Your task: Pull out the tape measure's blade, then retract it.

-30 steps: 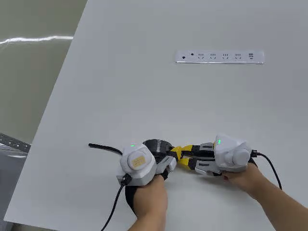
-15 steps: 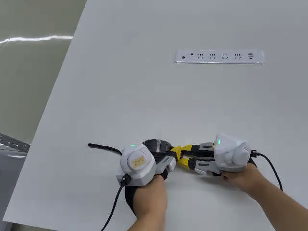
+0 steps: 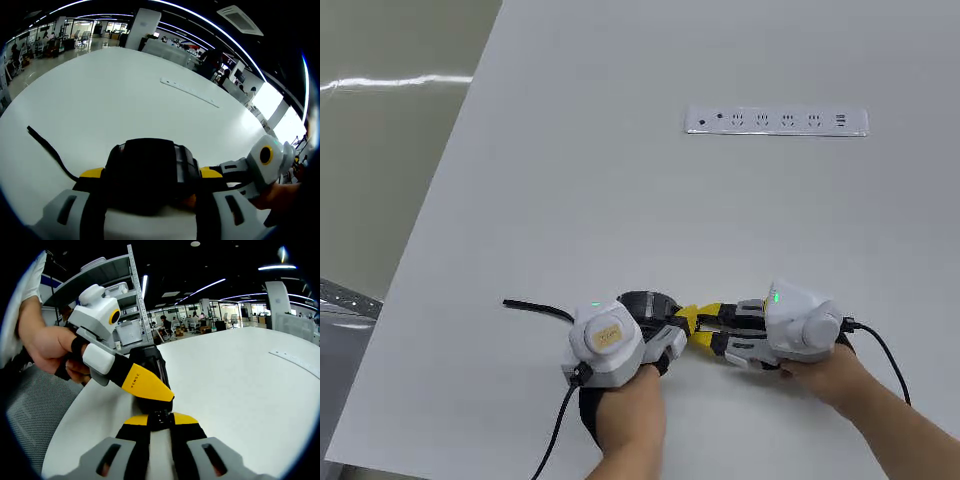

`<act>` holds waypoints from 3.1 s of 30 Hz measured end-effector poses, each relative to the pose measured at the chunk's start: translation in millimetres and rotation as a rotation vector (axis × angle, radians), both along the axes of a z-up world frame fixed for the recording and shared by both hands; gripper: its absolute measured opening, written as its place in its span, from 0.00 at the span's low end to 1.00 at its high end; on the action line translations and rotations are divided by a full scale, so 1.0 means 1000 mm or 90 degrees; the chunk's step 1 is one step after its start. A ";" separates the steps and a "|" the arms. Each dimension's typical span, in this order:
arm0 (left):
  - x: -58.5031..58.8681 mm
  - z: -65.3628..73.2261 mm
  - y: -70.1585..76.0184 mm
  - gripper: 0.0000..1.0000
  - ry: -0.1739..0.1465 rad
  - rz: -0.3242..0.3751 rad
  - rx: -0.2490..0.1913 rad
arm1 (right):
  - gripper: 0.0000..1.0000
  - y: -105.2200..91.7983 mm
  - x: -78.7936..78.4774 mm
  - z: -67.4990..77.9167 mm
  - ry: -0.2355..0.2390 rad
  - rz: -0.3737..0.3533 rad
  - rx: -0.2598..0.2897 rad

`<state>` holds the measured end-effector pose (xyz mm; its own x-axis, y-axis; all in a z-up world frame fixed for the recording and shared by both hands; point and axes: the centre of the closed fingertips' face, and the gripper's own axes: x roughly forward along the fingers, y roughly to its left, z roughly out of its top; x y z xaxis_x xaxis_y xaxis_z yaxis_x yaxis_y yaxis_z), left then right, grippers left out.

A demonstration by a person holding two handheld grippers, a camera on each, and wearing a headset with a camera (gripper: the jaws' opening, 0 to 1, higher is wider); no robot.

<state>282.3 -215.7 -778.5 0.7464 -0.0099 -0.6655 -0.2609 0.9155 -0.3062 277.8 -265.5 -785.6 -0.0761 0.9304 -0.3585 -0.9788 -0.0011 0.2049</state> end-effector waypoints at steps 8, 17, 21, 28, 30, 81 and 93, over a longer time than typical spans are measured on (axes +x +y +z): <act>-0.002 -0.001 -0.001 0.72 0.004 -0.027 0.015 | 0.16 0.001 0.001 0.000 -0.010 -0.004 -0.001; -0.001 -0.001 -0.002 0.72 0.004 -0.040 0.019 | 0.20 -0.001 0.000 0.002 -0.010 -0.005 0.001; -0.001 -0.001 -0.002 0.73 0.005 -0.045 0.020 | 0.21 -0.001 0.000 0.002 -0.008 -0.006 0.001; -0.002 -0.001 -0.001 0.74 0.005 -0.044 0.023 | 0.22 -0.002 0.000 0.003 -0.004 -0.009 0.000; -0.002 0.000 -0.001 0.75 0.004 -0.044 0.024 | 0.22 -0.002 0.000 0.003 -0.004 -0.009 0.000; -0.008 0.006 -0.007 0.80 -0.032 -0.124 0.015 | 0.41 -0.008 -0.001 0.006 0.001 -0.051 -0.004; -0.014 0.008 -0.006 0.78 -0.042 -0.187 0.027 | 0.41 -0.028 -0.001 0.014 0.006 -0.105 0.006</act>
<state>268.2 -222.1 -770.4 0.7576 -0.2051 -0.6197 0.0366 0.9612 -0.2734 276.4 -293.2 -771.6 0.0745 0.9339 -0.3497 -0.9639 0.1574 0.2148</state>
